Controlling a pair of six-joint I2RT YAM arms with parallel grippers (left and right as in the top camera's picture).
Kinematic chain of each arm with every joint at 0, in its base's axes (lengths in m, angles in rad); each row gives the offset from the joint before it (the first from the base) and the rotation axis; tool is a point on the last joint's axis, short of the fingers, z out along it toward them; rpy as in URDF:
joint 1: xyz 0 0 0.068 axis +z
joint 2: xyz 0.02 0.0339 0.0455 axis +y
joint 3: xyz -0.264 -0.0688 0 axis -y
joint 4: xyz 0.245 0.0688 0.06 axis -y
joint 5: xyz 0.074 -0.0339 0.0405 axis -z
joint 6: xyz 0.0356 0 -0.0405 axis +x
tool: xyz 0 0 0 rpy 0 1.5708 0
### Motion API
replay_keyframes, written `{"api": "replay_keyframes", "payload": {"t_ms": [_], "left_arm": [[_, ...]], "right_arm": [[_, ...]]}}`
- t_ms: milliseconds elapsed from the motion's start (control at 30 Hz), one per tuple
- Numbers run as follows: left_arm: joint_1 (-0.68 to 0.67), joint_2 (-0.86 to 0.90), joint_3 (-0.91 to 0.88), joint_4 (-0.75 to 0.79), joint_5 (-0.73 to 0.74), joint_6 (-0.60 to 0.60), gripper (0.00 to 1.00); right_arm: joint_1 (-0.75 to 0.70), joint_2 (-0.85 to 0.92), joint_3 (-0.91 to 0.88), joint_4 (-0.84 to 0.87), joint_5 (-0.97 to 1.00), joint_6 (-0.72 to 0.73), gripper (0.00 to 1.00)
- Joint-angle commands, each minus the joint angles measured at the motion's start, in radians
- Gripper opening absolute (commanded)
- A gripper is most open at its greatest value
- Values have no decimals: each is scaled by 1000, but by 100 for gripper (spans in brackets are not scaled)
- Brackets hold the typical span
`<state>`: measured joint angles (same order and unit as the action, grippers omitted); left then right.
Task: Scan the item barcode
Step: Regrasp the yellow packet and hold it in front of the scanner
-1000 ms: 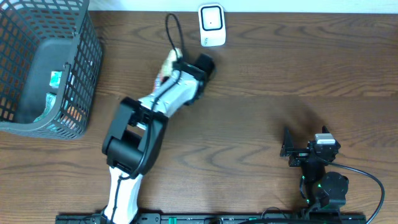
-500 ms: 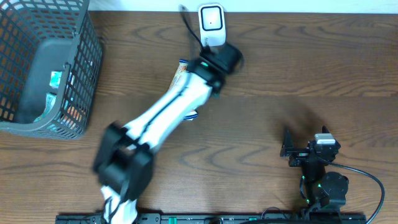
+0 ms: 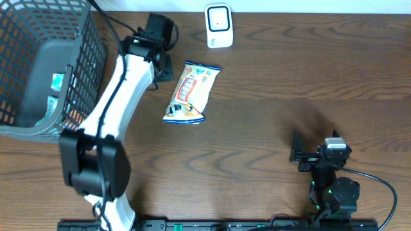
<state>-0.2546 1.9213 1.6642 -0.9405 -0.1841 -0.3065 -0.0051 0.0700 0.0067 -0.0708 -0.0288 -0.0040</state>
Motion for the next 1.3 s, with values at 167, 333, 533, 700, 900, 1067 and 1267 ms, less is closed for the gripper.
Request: {"api": "replay_keyframes", "payload": {"t_ms": [167,333,533,700,900,1067,1267], "left_arm": [[-35,177,-10,30,182,-23,49],[-81,262,-10,55,381,-73,47],[-180,266,-5,162,575,-102,45],[-266,264,31,239,501,-147,45],[-245,219,45,263,475,-139,45],[-220,144,45,359,371,-40,44],[-217,157,42,455,-68,-34,44]], "right_arm": [[-5,-4,-1,-4,0,10,99],[-5,-4,-1,-4,0,10,99],[-5,-4,-1,-4,0,10,99],[-5,-4,-1,-4,0,10,99],[-5,-4,-1,-4,0,10,99],[-5,-4,-1,-4,0,10,99],[-5,-4,-1,-4,0,10,99]]}}
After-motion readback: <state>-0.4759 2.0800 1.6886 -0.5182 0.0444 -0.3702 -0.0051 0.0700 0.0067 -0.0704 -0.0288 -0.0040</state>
